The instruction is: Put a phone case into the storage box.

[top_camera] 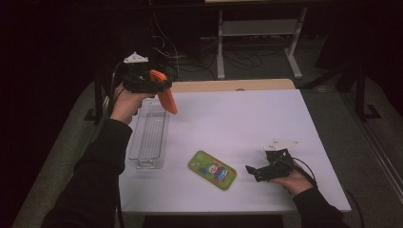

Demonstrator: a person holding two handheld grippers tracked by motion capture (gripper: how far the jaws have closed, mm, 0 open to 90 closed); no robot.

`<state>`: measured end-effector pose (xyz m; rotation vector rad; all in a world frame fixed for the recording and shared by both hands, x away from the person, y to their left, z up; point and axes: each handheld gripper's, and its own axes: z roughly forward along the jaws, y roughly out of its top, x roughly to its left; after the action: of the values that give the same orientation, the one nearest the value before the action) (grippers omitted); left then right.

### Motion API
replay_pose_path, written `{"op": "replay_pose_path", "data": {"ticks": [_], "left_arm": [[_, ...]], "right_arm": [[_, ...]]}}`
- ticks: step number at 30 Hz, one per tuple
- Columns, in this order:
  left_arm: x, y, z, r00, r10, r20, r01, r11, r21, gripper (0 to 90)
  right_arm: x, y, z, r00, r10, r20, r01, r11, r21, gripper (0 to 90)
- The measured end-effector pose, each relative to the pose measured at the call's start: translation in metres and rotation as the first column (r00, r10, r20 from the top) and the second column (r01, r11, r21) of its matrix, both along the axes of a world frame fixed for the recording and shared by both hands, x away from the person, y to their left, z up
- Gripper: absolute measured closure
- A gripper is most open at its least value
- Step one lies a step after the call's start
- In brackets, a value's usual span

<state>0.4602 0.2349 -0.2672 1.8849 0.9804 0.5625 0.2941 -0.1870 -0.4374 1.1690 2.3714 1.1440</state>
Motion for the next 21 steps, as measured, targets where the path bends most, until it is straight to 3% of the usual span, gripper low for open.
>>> {"op": "replay_pose_path", "data": {"ticks": [4, 7, 9, 13, 16, 19, 21], "left_arm": [[0.009, 0.010, -0.002, 0.9989, 0.047, -0.003, -0.047, 0.9989, 0.004, 15.1], [0.016, 0.015, -0.005, 0.9967, 0.082, 0.001, -0.082, 0.9951, 0.056, 15.0], [0.020, 0.017, -0.008, 0.9944, 0.106, -0.008, -0.105, 0.9928, 0.058, 15.0], [0.027, 0.020, -0.015, 0.9851, 0.172, -0.005, -0.170, 0.9788, 0.114, 14.9], [0.033, 0.023, -0.021, 0.9813, 0.189, -0.036, -0.184, 0.9777, 0.100, 14.9], [0.036, 0.021, -0.029, 0.9774, 0.208, -0.040, -0.200, 0.9699, 0.139, 14.8], [0.038, 0.022, -0.035, 0.9733, 0.223, -0.056, -0.215, 0.9687, 0.125, 14.8]], "right_arm": [[0.000, -0.001, 0.001, 1.0000, 0.002, 0.009, -0.002, 1.000, 0.001, 0.0], [0.001, -0.001, 0.001, 0.9999, 0.004, 0.014, -0.004, 1.000, 0.003, 0.0], [0.001, -0.002, 0.002, 0.9999, 0.002, 0.015, -0.002, 1.000, 0.002, 0.0], [0.001, -0.002, 0.002, 0.9999, 0.000, 0.016, -0.001, 1.000, 0.003, 0.0], [0.000, -0.002, 0.002, 0.9999, -0.003, 0.012, 0.003, 1.000, 0.005, 0.0], [0.001, -0.002, 0.002, 0.9999, -0.001, 0.013, 0.001, 1.000, 0.005, 0.0], [0.000, -0.002, 0.002, 0.9999, -0.005, 0.011, 0.005, 1.000, 0.009, 0.0]]}}
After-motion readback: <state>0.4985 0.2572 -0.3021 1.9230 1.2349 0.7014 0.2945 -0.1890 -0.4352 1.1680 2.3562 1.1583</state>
